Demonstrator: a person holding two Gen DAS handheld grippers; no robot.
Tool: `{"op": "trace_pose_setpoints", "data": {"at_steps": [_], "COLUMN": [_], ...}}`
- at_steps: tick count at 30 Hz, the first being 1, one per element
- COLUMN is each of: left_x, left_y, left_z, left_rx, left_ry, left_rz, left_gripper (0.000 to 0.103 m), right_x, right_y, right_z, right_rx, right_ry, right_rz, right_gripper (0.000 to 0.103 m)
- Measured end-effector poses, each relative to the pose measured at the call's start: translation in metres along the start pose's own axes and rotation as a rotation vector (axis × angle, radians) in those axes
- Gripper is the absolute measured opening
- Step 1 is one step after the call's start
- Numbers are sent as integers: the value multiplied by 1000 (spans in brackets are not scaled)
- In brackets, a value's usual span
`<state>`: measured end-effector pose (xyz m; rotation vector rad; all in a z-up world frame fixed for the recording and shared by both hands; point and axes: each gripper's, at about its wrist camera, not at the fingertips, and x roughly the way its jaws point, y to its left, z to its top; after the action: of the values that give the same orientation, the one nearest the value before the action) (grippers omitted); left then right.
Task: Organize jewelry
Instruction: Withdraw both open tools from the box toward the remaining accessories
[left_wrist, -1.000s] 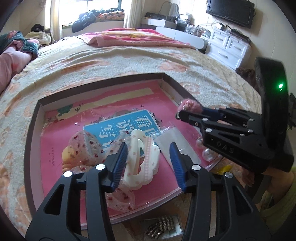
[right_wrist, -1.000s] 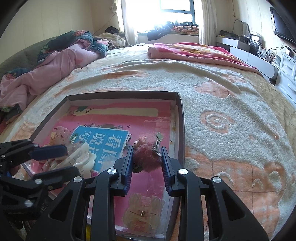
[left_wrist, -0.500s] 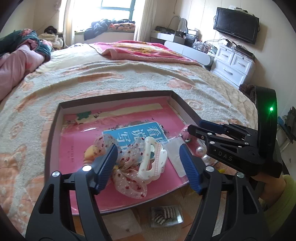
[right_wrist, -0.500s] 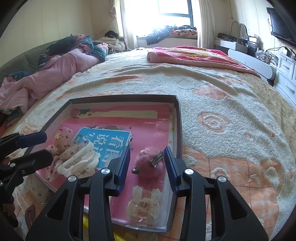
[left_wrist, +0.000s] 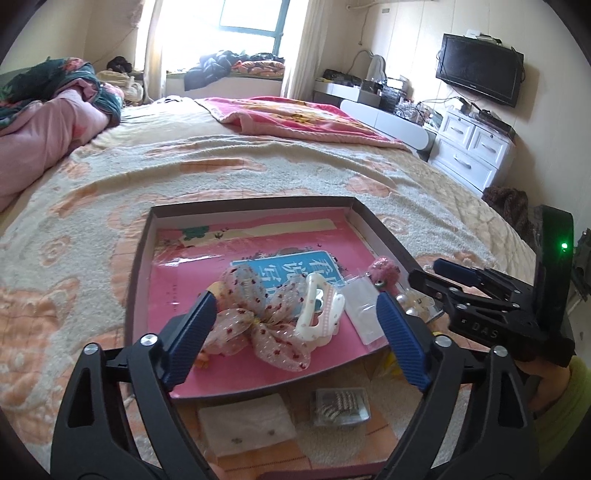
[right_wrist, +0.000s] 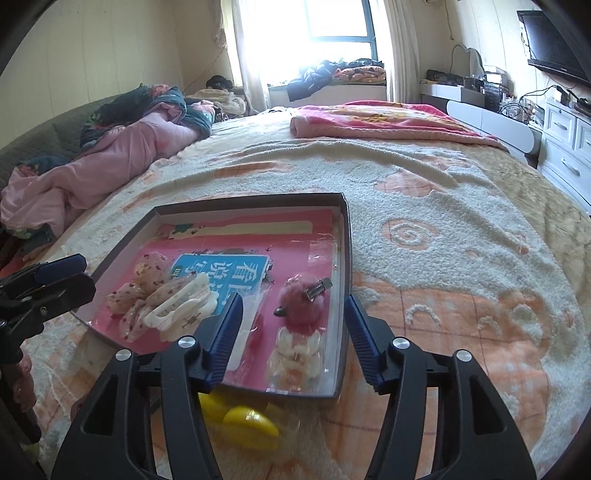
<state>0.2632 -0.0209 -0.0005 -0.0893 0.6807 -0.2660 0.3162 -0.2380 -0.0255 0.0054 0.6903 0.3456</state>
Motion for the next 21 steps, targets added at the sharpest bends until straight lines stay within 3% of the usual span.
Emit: {"op": "trace_pose_setpoints", "data": {"at_steps": [5,10,21], "left_x": [-12,-21,-41], "left_y": [7,12,19], "left_z": [-5,-8,-24], "left_rx": [-20,-38,-58], "left_ry": [-19,-26,-34], "left_rz": [12,24,34], "left_gripper": [91,92,92], "right_x": [-13,-26,-48], "right_y": [9,19,33], "right_z": [-7,-13,-29], "right_rx": [-12,-23,-44], "right_ry": [-13,-27,-19], "right_rz": [5,22,33], "right_gripper": [65,70,71]}}
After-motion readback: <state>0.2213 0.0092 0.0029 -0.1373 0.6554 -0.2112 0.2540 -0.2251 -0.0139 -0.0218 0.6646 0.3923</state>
